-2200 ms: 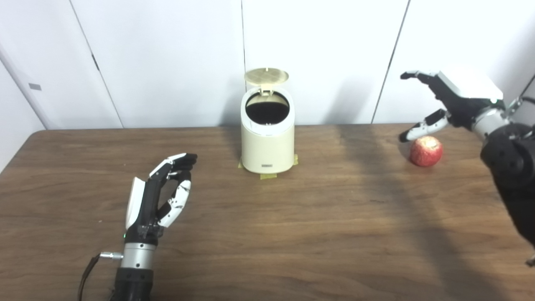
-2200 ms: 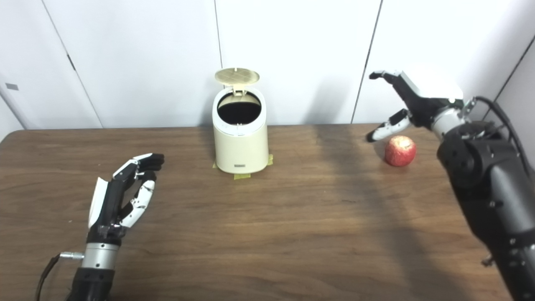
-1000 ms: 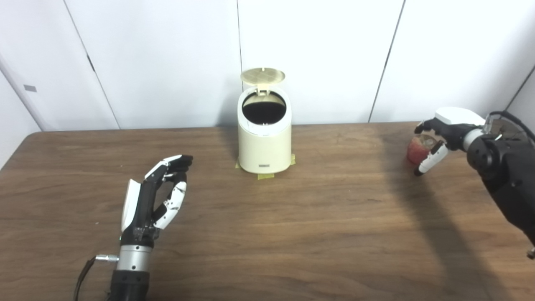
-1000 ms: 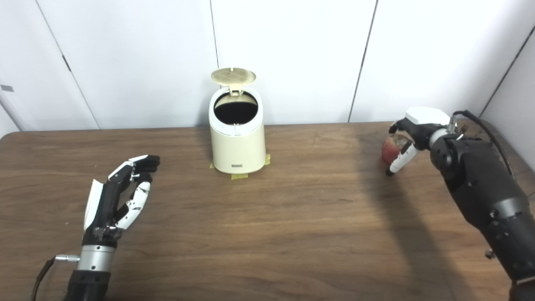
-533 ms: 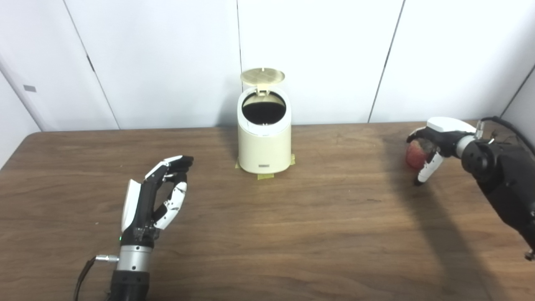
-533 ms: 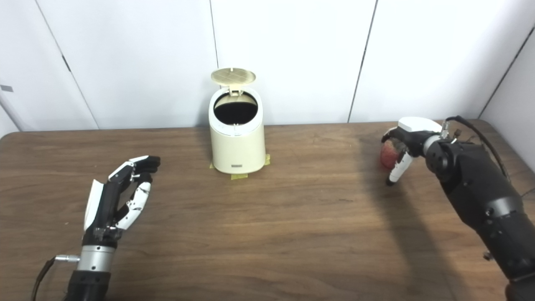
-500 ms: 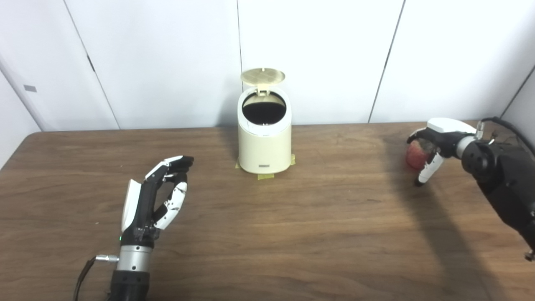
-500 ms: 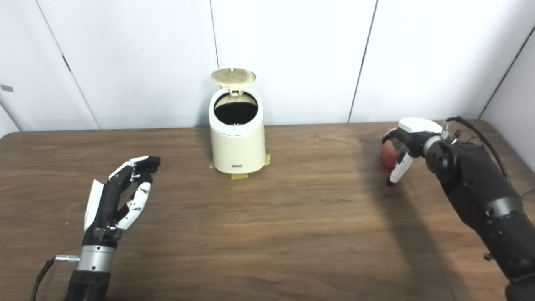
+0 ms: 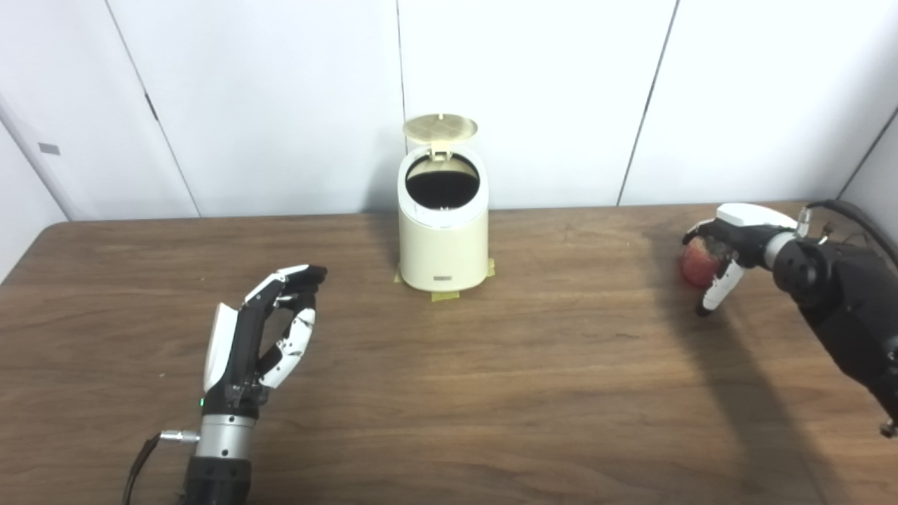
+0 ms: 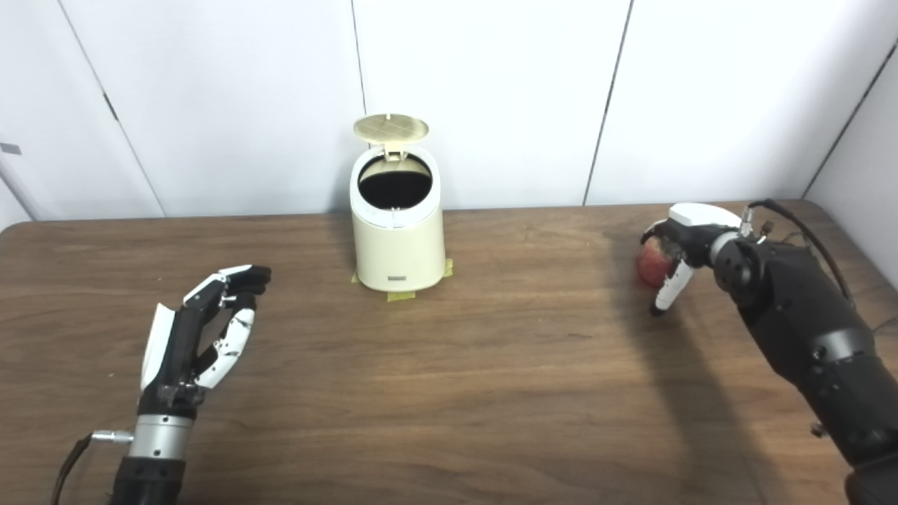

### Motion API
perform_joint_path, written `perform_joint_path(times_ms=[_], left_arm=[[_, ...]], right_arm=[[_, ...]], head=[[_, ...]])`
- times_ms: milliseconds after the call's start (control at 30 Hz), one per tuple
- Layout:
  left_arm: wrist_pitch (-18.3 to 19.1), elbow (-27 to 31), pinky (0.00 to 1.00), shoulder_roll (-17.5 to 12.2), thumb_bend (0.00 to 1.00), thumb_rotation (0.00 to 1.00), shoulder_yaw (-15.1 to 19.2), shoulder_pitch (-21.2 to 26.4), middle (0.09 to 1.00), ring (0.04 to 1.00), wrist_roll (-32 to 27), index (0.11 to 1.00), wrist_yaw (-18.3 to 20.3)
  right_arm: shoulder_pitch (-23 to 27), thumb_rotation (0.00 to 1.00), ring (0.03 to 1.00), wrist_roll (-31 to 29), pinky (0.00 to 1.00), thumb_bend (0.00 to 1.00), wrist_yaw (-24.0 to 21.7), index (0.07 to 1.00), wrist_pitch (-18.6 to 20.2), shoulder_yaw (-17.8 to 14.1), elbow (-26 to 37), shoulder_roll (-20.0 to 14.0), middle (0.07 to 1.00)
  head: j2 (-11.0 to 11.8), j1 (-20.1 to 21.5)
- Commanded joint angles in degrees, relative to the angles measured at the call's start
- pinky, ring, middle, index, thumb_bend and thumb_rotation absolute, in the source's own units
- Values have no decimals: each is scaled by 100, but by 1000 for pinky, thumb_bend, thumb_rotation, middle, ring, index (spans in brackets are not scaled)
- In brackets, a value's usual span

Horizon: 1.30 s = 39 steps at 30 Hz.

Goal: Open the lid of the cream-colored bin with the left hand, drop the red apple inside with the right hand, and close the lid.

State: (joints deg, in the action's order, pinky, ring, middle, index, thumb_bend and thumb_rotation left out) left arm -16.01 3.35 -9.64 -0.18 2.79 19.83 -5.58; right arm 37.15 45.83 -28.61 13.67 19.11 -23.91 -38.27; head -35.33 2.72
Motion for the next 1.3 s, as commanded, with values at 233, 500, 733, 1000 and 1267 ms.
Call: perform_joint_path(times_ms=[233, 500, 733, 1000, 1267], left_arm=[[-77, 92, 604, -14, 182, 599, -21, 75, 716, 698, 102, 710, -39], [10, 182, 603, 10, 178, 583, -20, 49, 713, 697, 126, 706, -27], [-64, 99, 599, -15, 184, 594, -19, 74, 710, 694, 71, 703, -24], [-2, 95, 601, 4, 181, 598, -37, 86, 712, 696, 101, 704, -19], [-4, 51, 599, 26, 180, 565, -64, 114, 711, 695, 111, 702, -39]], right_arm=[[267, 98, 770, -48, 619, 849, 241, 769, -72, -117, 275, -148, 802], [310, 0, 457, 308, 372, 542, 1632, 517, -294, -17, -397, 71, 437], [293, 0, 410, 276, 318, 530, 1877, 496, -305, -13, -341, 127, 429], [280, 0, 484, 71, 391, 530, 1538, 492, -299, -75, -13, 38, 465], [346, 0, 462, 124, 362, 531, 884, 486, -392, -5, 1100, -104, 468]], head=[[3, -7], [-17, -16], [-15, 15], [-10, 35], [-1, 37]])
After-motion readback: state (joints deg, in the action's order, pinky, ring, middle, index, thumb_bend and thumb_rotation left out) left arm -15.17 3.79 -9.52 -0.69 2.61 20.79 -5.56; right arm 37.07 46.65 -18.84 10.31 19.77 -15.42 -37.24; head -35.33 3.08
